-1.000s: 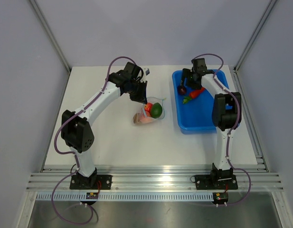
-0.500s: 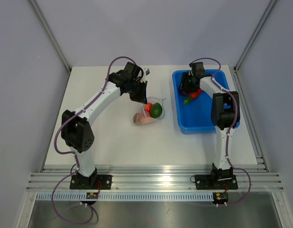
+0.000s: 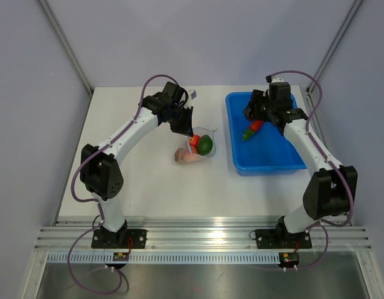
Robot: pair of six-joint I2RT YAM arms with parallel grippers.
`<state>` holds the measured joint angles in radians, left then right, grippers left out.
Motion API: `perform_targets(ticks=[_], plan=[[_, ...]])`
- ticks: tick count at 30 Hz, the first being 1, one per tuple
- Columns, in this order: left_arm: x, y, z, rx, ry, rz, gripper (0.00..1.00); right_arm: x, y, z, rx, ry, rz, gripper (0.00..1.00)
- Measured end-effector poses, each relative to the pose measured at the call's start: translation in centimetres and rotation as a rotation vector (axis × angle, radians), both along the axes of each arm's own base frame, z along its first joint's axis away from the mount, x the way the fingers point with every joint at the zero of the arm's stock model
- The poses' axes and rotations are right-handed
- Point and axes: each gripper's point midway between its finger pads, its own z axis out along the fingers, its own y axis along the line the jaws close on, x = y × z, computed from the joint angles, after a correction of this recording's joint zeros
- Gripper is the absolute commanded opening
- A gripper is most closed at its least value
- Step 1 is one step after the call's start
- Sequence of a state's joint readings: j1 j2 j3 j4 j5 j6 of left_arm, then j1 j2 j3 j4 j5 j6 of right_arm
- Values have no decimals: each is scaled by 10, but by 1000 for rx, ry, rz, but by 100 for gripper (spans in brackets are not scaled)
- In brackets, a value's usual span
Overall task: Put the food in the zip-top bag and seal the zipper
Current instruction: Pick up the fake fruit from the bin, then place the fake fruit in the zipper food storage bag.
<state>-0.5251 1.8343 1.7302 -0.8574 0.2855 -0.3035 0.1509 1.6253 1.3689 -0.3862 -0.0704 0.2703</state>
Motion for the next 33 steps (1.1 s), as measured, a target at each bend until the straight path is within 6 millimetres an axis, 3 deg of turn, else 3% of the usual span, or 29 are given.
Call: perform_targets(ticks=[2, 6, 9, 16, 23, 25, 26, 29, 33], plan=[[0, -1, -2, -5, 3, -1, 0, -16, 12, 22, 17, -47, 25, 44], [-1, -2, -7, -9, 14, 2, 0, -51, 76, 47, 57, -102, 163, 44], [-2, -2, -8, -9, 15, 3, 0, -77, 126, 43, 107, -80, 276, 44], [-1, -3, -7, -19, 14, 9, 0, -97, 178, 11, 164, 17, 347, 45], [-4, -7, -1, -58, 35, 10, 0, -100, 204, -27, 189, 114, 360, 50], [-2, -6, -1, -65, 36, 16, 0, -99, 206, -32, 193, 128, 356, 66], [-2, -6, 0, -68, 36, 18, 0, -99, 208, -34, 199, 134, 361, 82], [-1, -7, 4, -77, 29, 18, 0, -103, 214, -40, 211, 159, 379, 93], [1, -7, 9, -86, 21, 19, 0, -106, 220, -38, 226, 150, 408, 94]])
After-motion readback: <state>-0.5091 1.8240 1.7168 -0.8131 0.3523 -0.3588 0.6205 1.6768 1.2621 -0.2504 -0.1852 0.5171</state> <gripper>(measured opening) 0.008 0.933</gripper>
